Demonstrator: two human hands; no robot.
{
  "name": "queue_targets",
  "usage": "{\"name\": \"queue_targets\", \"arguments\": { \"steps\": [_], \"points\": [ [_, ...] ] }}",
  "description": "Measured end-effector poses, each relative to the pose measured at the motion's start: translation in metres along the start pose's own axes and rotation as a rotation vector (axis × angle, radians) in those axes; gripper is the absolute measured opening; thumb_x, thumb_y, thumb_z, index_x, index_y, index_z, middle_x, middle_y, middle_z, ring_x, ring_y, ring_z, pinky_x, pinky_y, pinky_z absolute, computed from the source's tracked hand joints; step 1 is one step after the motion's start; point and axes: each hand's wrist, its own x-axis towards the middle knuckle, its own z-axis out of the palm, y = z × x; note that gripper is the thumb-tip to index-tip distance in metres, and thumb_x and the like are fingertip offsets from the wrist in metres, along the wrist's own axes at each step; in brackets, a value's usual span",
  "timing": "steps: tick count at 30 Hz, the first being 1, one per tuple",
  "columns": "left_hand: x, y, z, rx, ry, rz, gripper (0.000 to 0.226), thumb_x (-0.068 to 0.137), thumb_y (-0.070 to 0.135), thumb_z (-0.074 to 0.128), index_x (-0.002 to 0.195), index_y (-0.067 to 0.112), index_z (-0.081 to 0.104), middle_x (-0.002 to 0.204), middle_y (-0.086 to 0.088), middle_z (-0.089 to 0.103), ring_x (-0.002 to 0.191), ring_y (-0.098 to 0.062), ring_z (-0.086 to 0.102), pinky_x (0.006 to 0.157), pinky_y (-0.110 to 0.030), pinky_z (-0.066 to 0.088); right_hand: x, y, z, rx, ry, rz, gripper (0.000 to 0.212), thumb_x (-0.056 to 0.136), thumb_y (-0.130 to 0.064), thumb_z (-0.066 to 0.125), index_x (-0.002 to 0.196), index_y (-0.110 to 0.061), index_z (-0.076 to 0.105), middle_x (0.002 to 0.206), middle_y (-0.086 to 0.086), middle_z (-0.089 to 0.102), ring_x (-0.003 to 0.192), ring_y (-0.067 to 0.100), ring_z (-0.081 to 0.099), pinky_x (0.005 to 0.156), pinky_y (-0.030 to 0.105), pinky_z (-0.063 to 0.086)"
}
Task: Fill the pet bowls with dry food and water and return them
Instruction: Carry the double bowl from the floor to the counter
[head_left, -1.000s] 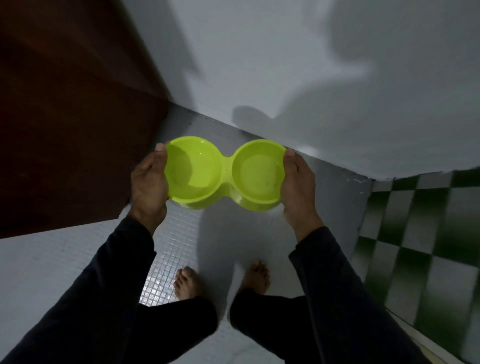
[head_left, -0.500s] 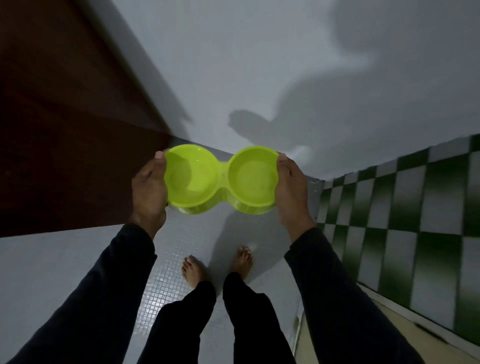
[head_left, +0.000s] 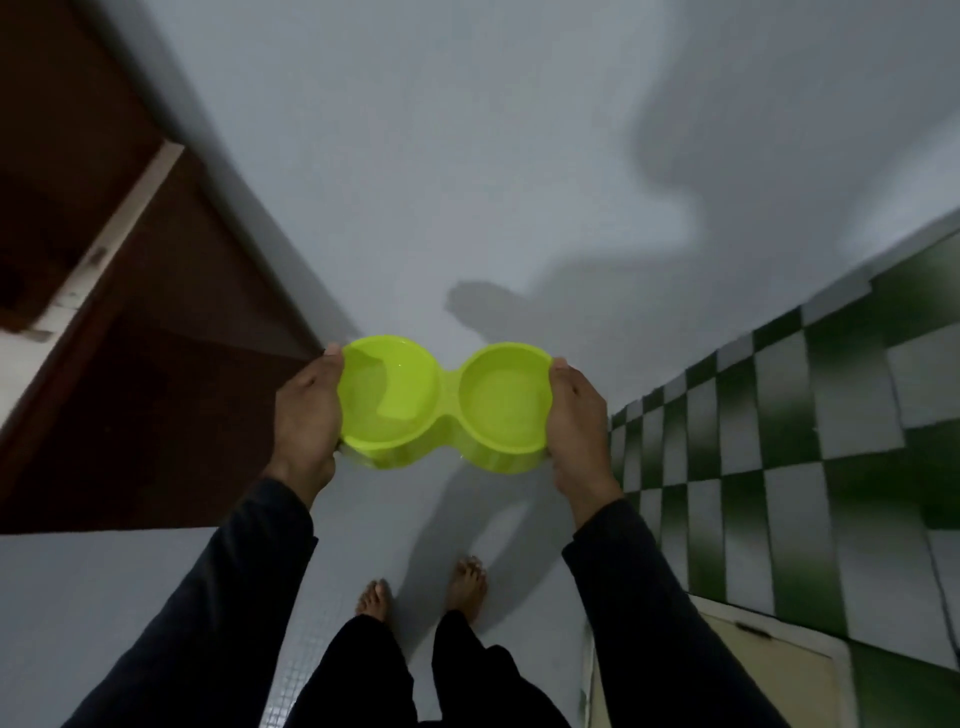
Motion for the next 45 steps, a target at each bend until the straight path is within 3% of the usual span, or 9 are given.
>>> {"name": "queue_targets", "arguments": {
  "steps": [7, 12, 16, 19, 21, 28, 34, 38, 45],
  "points": [
    [-0.008, 0.035, 0.021, 0.031, -0.065, 0.052, 0.021, 0.094, 0.042, 0.071, 0.089, 0.026, 0.081, 0.108, 0.003, 0.079, 0.109, -0.020, 0.072, 0.103, -0.045, 0.056, -0.017, -0.028, -0.026, 0.001, 0.147, -0.055, 0.031, 0.102, -0.049, 0.050, 0.082, -0.035, 0.069, 0.093, -0.024, 0.064, 0.092, 0.002, 0.062, 0.070, 0.023, 0.046],
    [-0.009, 0.068, 0.043, 0.106, -0.187, 0.131, 0.019, 0.101, 0.043, 0.064, 0.092, 0.027, 0.071, 0.090, 0.019, 0.067, 0.074, 0.013, 0.067, 0.058, -0.011, 0.052, -0.038, -0.050, -0.044, 0.083, 0.258, -0.098, 0.028, 0.104, -0.045, 0.051, 0.087, -0.031, 0.069, 0.095, -0.019, 0.067, 0.095, 0.010, 0.065, 0.081, 0.031, 0.051],
    [-0.017, 0.101, 0.062, 0.083, -0.326, 0.100, 0.022, 0.098, 0.045, 0.067, 0.089, 0.026, 0.073, 0.105, 0.007, 0.073, 0.107, -0.021, 0.070, 0.092, -0.040, 0.057, -0.062, -0.068, -0.058, 0.139, 0.358, -0.124, 0.032, 0.102, -0.049, 0.051, 0.077, -0.037, 0.067, 0.092, -0.020, 0.065, 0.091, 0.007, 0.064, 0.074, 0.031, 0.051],
    [-0.024, 0.120, 0.076, 0.087, -0.428, 0.102, 0.023, 0.098, 0.043, 0.068, 0.085, 0.025, 0.074, 0.102, 0.010, 0.073, 0.112, -0.023, 0.068, 0.104, -0.049, 0.054, -0.080, -0.079, -0.067, 0.169, 0.434, -0.126, 0.030, 0.102, -0.050, 0.051, 0.094, -0.030, 0.073, 0.107, -0.004, 0.070, 0.098, 0.015, 0.067, 0.083, 0.036, 0.055],
    [-0.029, 0.130, 0.084, 0.107, -0.499, 0.092, 0.025, 0.097, 0.045, 0.070, 0.082, 0.026, 0.074, 0.098, 0.012, 0.073, 0.108, -0.022, 0.068, 0.104, -0.050, 0.053, -0.094, -0.088, -0.073, 0.192, 0.508, -0.127, 0.036, 0.099, -0.050, 0.050, 0.110, -0.027, 0.075, 0.113, -0.001, 0.072, 0.103, 0.020, 0.068, 0.094, 0.045, 0.055],
    [-0.064, 0.156, 0.120, 0.156, -0.692, 0.115, 0.026, 0.094, 0.051, 0.070, 0.090, 0.025, 0.070, 0.119, -0.001, 0.070, 0.114, -0.027, 0.065, 0.105, -0.053, 0.052, -0.144, -0.103, -0.105, 0.297, 0.709, -0.142, 0.031, 0.095, -0.052, 0.053, 0.106, -0.036, 0.077, 0.109, -0.010, 0.075, 0.105, 0.019, 0.069, 0.099, 0.048, 0.054],
    [-0.116, 0.160, 0.151, 0.172, -0.822, 0.132, 0.045, 0.091, 0.054, 0.072, 0.124, 0.022, 0.070, 0.129, -0.001, 0.067, 0.116, -0.027, 0.062, 0.103, -0.048, 0.051, -0.199, -0.104, -0.143, 0.344, 0.917, -0.135, 0.039, 0.099, -0.054, 0.054, 0.064, -0.056, 0.069, 0.067, -0.025, 0.064, 0.084, 0.010, 0.059, 0.088, 0.044, 0.052],
    [-0.161, 0.149, 0.164, 0.175, -0.945, 0.130, 0.040, 0.092, 0.052, 0.071, 0.120, 0.024, 0.072, 0.127, 0.000, 0.068, 0.112, -0.024, 0.064, 0.097, -0.046, 0.052, -0.240, -0.093, -0.174, 0.411, 1.021, -0.156, 0.027, 0.099, -0.054, 0.055, 0.099, -0.034, 0.073, 0.088, -0.026, 0.053, 0.089, 0.008, 0.056, 0.095, 0.045, 0.049],
    [-0.253, 0.114, 0.162, 0.246, -1.108, 0.117, 0.047, 0.093, 0.055, 0.069, 0.128, 0.024, 0.068, 0.127, -0.001, 0.066, 0.108, -0.026, 0.065, 0.091, -0.044, 0.053, -0.330, -0.058, -0.218, 0.406, 1.194, -0.159, 0.026, 0.099, -0.053, 0.055, 0.108, -0.038, 0.075, 0.108, -0.014, 0.067, 0.098, 0.014, 0.061, 0.091, 0.041, 0.051]
  ]
}}
